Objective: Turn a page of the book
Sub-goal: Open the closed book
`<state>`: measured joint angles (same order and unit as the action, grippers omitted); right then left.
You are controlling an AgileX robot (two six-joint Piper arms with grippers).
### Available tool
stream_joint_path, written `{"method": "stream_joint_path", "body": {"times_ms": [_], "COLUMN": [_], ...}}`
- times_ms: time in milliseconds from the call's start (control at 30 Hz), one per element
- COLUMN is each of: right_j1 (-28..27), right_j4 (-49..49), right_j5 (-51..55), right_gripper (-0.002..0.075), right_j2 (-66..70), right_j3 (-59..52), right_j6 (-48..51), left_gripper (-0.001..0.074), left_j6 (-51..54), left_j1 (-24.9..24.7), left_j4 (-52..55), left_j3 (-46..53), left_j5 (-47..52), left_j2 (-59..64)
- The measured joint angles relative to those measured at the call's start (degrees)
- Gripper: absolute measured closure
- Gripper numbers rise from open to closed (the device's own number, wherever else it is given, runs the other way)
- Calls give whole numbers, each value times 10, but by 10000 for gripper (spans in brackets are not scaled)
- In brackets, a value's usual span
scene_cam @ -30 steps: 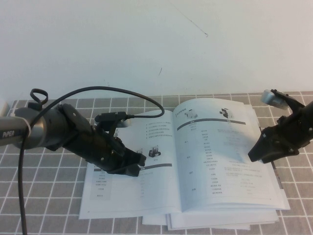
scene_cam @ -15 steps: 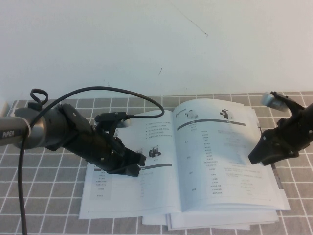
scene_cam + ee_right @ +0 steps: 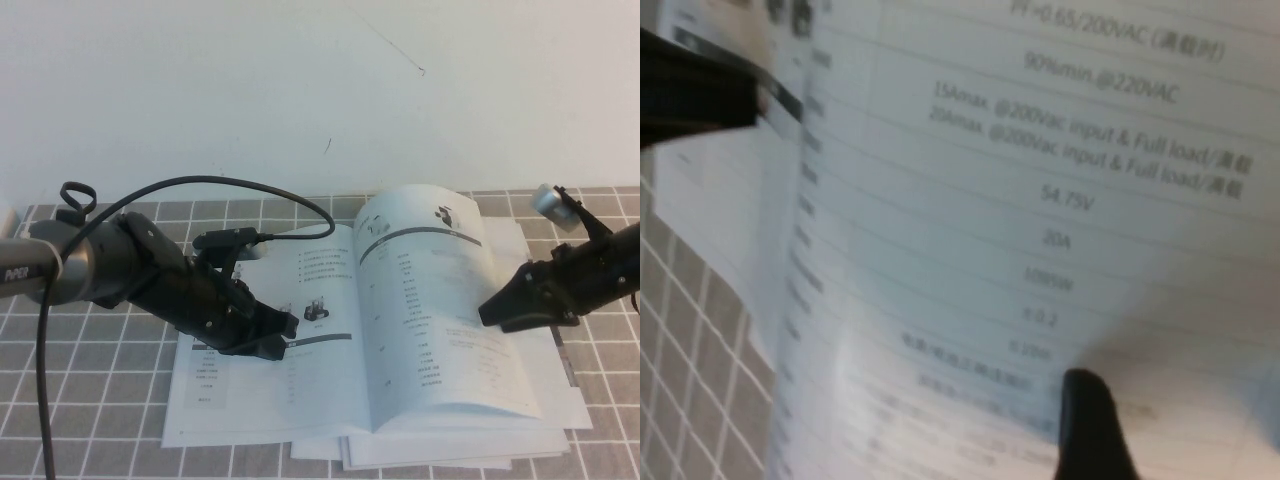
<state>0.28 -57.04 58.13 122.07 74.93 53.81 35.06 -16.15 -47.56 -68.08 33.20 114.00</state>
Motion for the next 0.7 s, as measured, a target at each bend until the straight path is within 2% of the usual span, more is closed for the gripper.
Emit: {"method": "stream_joint_path", "body": {"times_ms": [167, 333, 500, 700], "right_j1": [1, 1, -2, -32], "right_j4": [-60, -66, -27, 44], "right_j5": [25, 35, 37, 40], "right_gripper": [334, 334, 334, 334], "right_j2": [0, 0, 0, 0], "right_j3": [0, 0, 16, 35], "right_j6": [33, 38, 28, -18], "left_gripper": [739, 739, 739, 739], "left_j6": [1, 1, 2, 6], "left_j1": [0, 0, 0, 0], "left_j4": [-2, -4, -4, -5], "left_j3": [0, 0, 0, 0], "left_j5": [0, 0, 0, 0], "left_j2": [0, 0, 0, 1]}}
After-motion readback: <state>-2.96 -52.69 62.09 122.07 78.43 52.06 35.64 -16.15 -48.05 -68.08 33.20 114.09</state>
